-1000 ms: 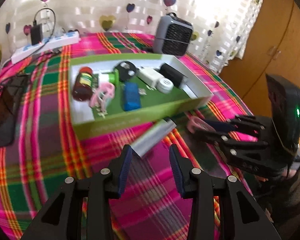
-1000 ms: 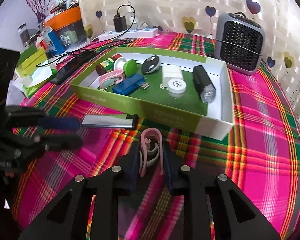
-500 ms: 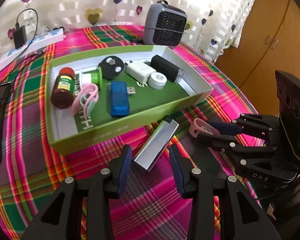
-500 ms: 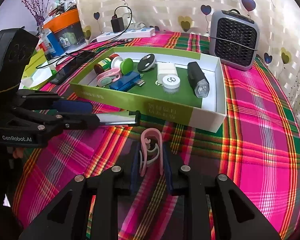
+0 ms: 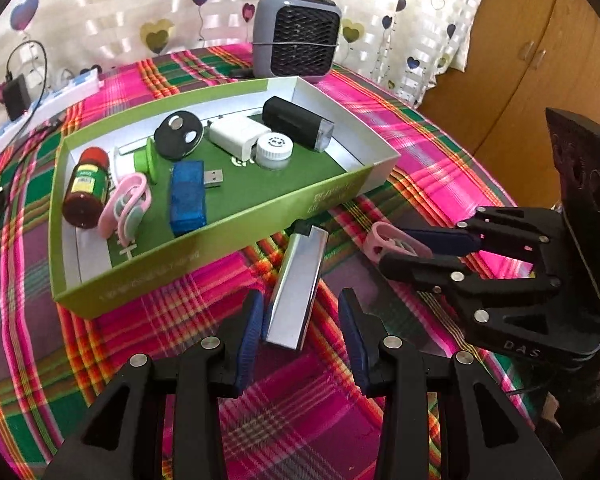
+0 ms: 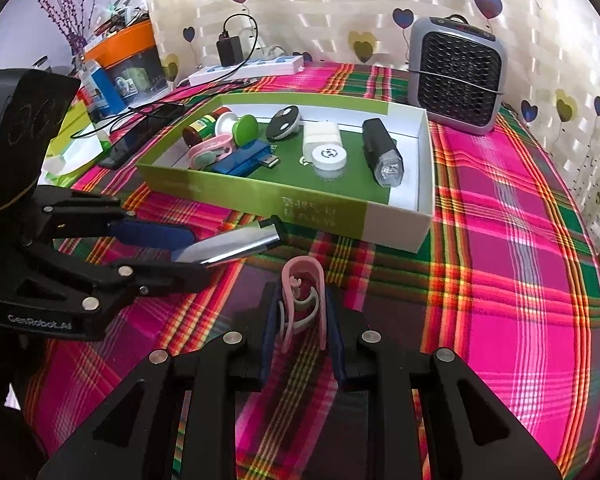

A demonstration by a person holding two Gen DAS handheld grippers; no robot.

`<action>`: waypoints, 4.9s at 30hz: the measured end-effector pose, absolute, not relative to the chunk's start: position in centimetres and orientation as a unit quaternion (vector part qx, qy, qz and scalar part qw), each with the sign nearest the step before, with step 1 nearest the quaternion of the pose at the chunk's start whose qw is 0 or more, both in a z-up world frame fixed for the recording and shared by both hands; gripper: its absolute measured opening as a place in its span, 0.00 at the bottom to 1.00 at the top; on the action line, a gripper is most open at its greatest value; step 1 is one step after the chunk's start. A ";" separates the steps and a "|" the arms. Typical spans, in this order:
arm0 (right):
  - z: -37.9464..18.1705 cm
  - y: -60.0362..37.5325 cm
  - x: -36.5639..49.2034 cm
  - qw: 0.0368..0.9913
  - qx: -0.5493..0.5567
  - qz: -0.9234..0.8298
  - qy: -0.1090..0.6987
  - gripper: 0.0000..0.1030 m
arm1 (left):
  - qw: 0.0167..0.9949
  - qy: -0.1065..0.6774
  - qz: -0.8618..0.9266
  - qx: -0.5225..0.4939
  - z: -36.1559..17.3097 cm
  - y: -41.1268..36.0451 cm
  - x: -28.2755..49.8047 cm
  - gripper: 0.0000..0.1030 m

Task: Organize rigid objects
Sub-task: 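Lower the left gripper around the silver lighter while the right gripper holds the pink hook, then close the left gripper on the silver lighter, then carry the lighter with the left gripper while the right gripper carries the pink hook into the box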

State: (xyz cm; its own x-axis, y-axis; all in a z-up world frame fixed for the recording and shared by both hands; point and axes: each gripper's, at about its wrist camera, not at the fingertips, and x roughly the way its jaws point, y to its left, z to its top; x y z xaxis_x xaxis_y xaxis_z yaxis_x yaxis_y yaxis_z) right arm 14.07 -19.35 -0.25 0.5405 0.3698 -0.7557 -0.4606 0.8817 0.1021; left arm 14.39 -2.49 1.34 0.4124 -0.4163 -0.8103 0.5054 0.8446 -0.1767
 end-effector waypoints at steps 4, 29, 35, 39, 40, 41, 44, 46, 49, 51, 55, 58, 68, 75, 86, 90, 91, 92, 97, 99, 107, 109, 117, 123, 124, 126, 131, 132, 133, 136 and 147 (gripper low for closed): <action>-0.3 -19.7 14.1 0.878 -0.050 0.233 0.416 0.24 | 0.842 0.464 -0.268 0.062 1.3 -3.3 14.6 0.36; -0.4 -20.4 14.2 0.879 -0.031 0.239 0.412 0.23 | 0.863 0.443 -0.218 0.108 1.1 -4.7 14.6 0.29; -0.5 -20.2 14.2 0.878 -0.034 0.240 0.413 0.23 | 0.863 0.443 -0.219 0.107 1.1 -4.6 14.6 0.27; -0.5 -20.2 14.2 0.878 -0.034 0.239 0.413 0.23 | 0.863 0.443 -0.220 0.105 1.2 -4.6 14.5 0.27; -0.5 -20.2 14.1 0.878 -0.035 0.239 0.413 0.23 | 0.863 0.443 -0.220 0.103 1.2 -4.6 14.5 0.26; -0.5 -20.2 14.1 0.878 -0.035 0.239 0.413 0.23 | 0.863 0.443 -0.220 0.103 1.2 -4.6 14.5 0.26; -0.5 -20.2 14.1 0.878 -0.035 0.239 0.413 0.24 | 0.864 0.443 -0.220 0.101 1.2 -4.5 14.4 0.25; -0.5 -20.2 14.1 0.878 -0.035 0.239 0.413 0.23 | 0.863 0.443 -0.221 0.098 1.2 -4.4 14.4 0.24; -0.4 -20.3 14.1 0.878 -0.036 0.239 0.413 0.23 | 0.863 0.444 -0.222 0.092 1.2 -4.3 14.4 0.22; -0.5 -20.2 14.1 0.878 -0.035 0.239 0.413 0.23 | 0.864 0.445 -0.221 0.089 1.2 -4.2 14.3 0.22; -0.4 -20.2 14.1 0.878 -0.036 0.239 0.413 0.23 | 0.864 0.445 -0.220 0.084 1.2 -4.1 14.2 0.21; -0.4 -20.2 14.1 0.878 -0.036 0.239 0.413 0.23 | 0.864 0.444 -0.221 0.084 1.2 -4.0 14.2 0.21; 0.0 -20.6 13.6 0.884 -0.029 0.231 0.406 0.23 | 0.869 0.438 -0.220 0.072 1.9 -3.5 13.2 0.21; 0.3 -20.4 13.2 0.885 -0.030 0.232 0.402 0.23 | 0.873 0.432 -0.217 0.062 2.5 -3.0 12.6 0.21; 1.4 -20.3 12.9 0.891 -0.029 0.232 0.390 0.23 | 0.884 0.415 -0.206 0.054 4.1 -2.0 12.0 0.21; 2.0 -20.2 12.8 0.893 -0.027 0.234 0.384 0.23 | 0.886 0.414 -0.203 0.045 4.7 -1.6 12.1 0.21; 2.1 -20.1 12.8 0.893 -0.028 0.235 0.382 0.23 | 0.887 0.414 -0.202 0.043 4.8 -1.4 12.2 0.21; 2.3 -20.0 12.8 0.894 -0.028 0.235 0.381 0.23 | 0.887 0.413 -0.200 0.043 4.9 -1.3 12.2 0.21; 3.4 -19.8 13.2 0.898 -0.031 0.234 0.372 0.23 | 0.893 0.404 -0.193 0.039 6.1 -0.6 12.6 0.21; 3.8 -19.7 13.5 0.899 -0.030 0.234 0.370 0.23 | 0.895 0.401 -0.191 0.033 6.5 -0.3 12.9 0.21; 4.7 -19.3 15.2 0.901 -0.030 0.230 0.366 0.23 | 0.900 0.398 -0.175 0.026 7.2 0.8 14.7 0.21; 4.9 -19.2 15.9 0.901 -0.033 0.229 0.366 0.23 | 0.901 0.397 -0.174 0.025 7.3 0.9 15.1 0.21; 5.2 -18.7 18.2 0.902 -0.037 0.221 0.368 0.23 | 0.900 0.400 -0.171 0.017 7.1 1.2 17.1 0.21; 5.2 -18.1 20.3 0.900 -0.037 0.222 0.372 0.23 | 0.897 0.409 -0.169 0.007 6.3 1.2 18.4 0.21; 5.1 -18.0 20.7 0.900 -0.036 0.223 0.374 0.23 | 0.896 0.411 -0.169 0.005 6.1 1.2 18.7 0.21; 5.1 -17.9 21.5 0.898 -0.036 0.224 0.376 0.23 | 0.894 0.415 -0.167 0.001 5.8 1.2 19.1 0.21; 4.8 -17.6 23.3 0.892 -0.022 0.231 0.387 0.23 | 0.892 0.420 -0.167 -0.003 5.3 1.1 19.9 0.21; 4.7 -17.5 23.7 0.892 -0.021 0.230 0.389 0.23 | 0.892 0.421 -0.166 -0.004 5.2 1.1 20.1 0.21; 4.6 -17.4 24.1 0.891 -0.020 0.229 0.392 0.23 | 0.892 0.421 -0.166 -0.004 5.1 1.1 20.2 0.21; 4.2 -17.0 25.0 0.888 -0.020 0.230 0.398 0.23 | 0.891 0.424 -0.164 -0.003 4.8 1.0 20.7 0.21; 2.3 -16.3 27.6 0.877 -0.018 0.227 0.423 0.23 | 0.886 0.437 -0.155 0.001 3.6 0.9 21.9 0.21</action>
